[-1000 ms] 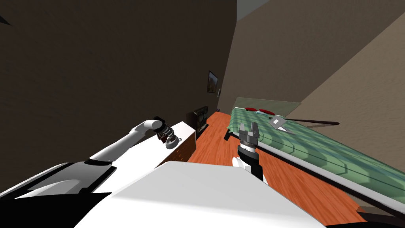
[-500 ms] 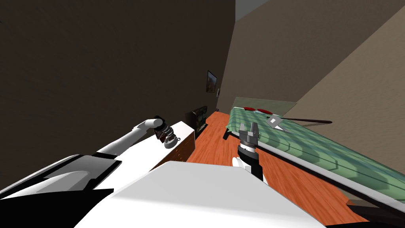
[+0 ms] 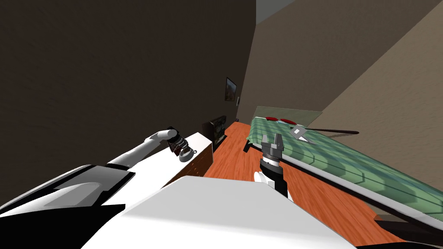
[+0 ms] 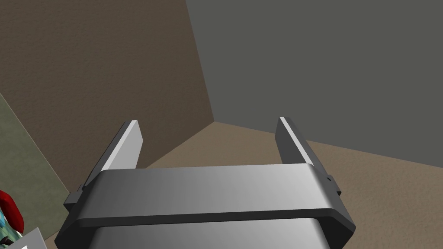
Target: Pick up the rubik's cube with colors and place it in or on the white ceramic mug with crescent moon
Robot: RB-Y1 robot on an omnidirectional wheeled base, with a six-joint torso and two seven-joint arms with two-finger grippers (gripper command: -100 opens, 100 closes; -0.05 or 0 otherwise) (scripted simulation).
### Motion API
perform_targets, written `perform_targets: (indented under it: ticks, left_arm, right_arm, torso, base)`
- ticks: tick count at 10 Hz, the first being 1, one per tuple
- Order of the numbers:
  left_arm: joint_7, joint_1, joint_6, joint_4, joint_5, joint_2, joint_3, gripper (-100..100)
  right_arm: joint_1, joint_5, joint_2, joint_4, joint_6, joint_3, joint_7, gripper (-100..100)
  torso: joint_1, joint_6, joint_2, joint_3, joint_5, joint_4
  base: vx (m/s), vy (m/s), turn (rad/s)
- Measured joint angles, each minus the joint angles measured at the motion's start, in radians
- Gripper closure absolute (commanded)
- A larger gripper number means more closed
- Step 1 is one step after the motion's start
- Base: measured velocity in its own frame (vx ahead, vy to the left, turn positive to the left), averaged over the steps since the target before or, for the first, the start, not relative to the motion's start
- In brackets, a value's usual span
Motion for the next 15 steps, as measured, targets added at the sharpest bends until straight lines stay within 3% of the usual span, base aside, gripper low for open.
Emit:
perform_targets:
  ticks: [2,4,6,7,10,12,15]
  left_arm:
    - [-0.061,-0.061,-0.004,0.07,0.022,0.008,-0.028,-100]
    - [-0.081,-0.08,-0.004,0.138,0.023,0.008,-0.033,-100]
    - [-0.134,-0.145,-0.011,0.206,0.067,0.028,-0.079,-100]
    - [-0.162,-0.163,-0.013,0.234,0.074,0.03,-0.084,-100]
    - [-0.186,-0.177,-0.016,0.327,0.074,0.029,-0.088,-100]
    - [-0.232,-0.23,-0.023,0.378,0.119,0.05,-0.133,-100]
    - [-0.289,-0.275,-0.024,0.466,0.127,0.053,-0.143,-100]
  right_arm:
    - [0.0,0.0,0.0,0.0,0.0,0.0,0.0,0]
    - [0.0,0.0,0.0,0.0,0.0,0.0,0.0,0]
    - [0.0,0.0,0.0,0.0,0.0,0.0,0.0,0]
    - [0.0,0.0,0.0,0.0,0.0,0.0,0.0,0]
    - [0.0,0.0,0.0,0.0,0.0,0.0,0.0,0]
    - [0.0,0.0,0.0,0.0,0.0,0.0,0.0,0]
    - [0.0,0.0,0.0,0.0,0.0,0.0,0.0,0]
  torso:
    - [0.0,-0.001,0.001,0.001,0.0,0.001]
    - [0.003,-0.001,-0.001,0.0,0.001,0.0]
    - [-0.002,-0.001,0.001,0.001,-0.001,0.0]
    - [0.0,-0.001,0.001,0.001,0.0,0.0]
    - [0.004,-0.001,-0.001,0.0,0.001,0.0]
    - [-0.002,-0.001,0.002,0.001,-0.001,0.001]
    - [0.003,-0.001,-0.001,0.0,0.001,0.0]
  base:
    - [-0.023,-0.033,0.011]
    - [-0.017,-0.03,-0.046]
    - [-0.036,-0.057,-0.021]
    - [-0.012,-0.012,0.012]
    - [-0.012,-0.018,-0.027]
    - [-0.046,-0.063,-0.026]
    - [0.0,-0.001,0.003]
